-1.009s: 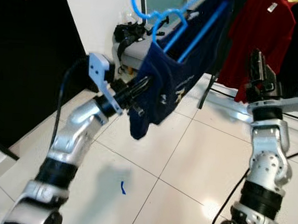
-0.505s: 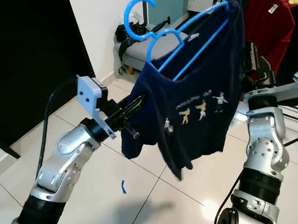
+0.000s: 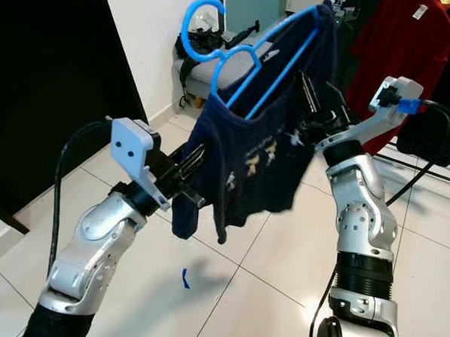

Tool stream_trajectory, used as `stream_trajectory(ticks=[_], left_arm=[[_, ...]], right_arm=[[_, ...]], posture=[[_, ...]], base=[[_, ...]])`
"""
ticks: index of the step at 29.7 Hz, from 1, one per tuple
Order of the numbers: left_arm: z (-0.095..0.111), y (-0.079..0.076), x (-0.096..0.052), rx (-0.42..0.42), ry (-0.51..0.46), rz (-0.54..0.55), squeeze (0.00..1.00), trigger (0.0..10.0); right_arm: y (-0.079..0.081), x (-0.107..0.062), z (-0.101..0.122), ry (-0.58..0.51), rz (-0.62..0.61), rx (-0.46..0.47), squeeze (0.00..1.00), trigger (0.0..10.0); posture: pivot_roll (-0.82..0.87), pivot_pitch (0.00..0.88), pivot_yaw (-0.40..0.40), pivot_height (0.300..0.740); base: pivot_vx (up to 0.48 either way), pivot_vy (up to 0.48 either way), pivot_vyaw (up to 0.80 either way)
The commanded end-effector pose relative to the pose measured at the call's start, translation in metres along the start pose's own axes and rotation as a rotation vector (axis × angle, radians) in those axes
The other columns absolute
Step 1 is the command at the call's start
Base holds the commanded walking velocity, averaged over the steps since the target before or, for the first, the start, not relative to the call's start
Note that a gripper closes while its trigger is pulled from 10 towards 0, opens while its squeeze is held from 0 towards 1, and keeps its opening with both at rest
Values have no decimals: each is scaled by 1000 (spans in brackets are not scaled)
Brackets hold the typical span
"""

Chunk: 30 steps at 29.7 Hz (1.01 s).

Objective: Hang hanger

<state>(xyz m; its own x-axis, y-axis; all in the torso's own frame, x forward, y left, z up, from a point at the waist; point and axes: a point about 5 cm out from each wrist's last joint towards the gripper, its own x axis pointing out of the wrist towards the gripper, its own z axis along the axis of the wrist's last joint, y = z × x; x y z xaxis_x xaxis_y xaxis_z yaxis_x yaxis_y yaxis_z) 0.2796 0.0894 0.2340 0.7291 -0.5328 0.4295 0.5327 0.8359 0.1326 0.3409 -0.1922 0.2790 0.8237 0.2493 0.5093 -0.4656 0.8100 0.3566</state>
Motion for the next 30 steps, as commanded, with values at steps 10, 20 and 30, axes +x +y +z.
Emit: stream_trajectory(ticks=[10, 20, 30], left_arm=[[12, -6, -4, 1, -46, -11, 0, 10000], [16, -14, -8, -13, -51, -55, 0, 10000], [12, -14, -11, 12, -26, -74, 0, 10000]], right_arm=[[-9, 9, 8, -36, -73, -58, 0, 1686], [-10, 15, 8, -30, -50, -66, 0, 0], [-11, 18, 12, -47, -49, -67, 0, 4039]], posture=[[24, 174, 1, 740], [32, 173, -4, 740], [32, 171, -3, 740]], base=[[0, 0, 0], [0, 0, 0], [0, 0, 0]])
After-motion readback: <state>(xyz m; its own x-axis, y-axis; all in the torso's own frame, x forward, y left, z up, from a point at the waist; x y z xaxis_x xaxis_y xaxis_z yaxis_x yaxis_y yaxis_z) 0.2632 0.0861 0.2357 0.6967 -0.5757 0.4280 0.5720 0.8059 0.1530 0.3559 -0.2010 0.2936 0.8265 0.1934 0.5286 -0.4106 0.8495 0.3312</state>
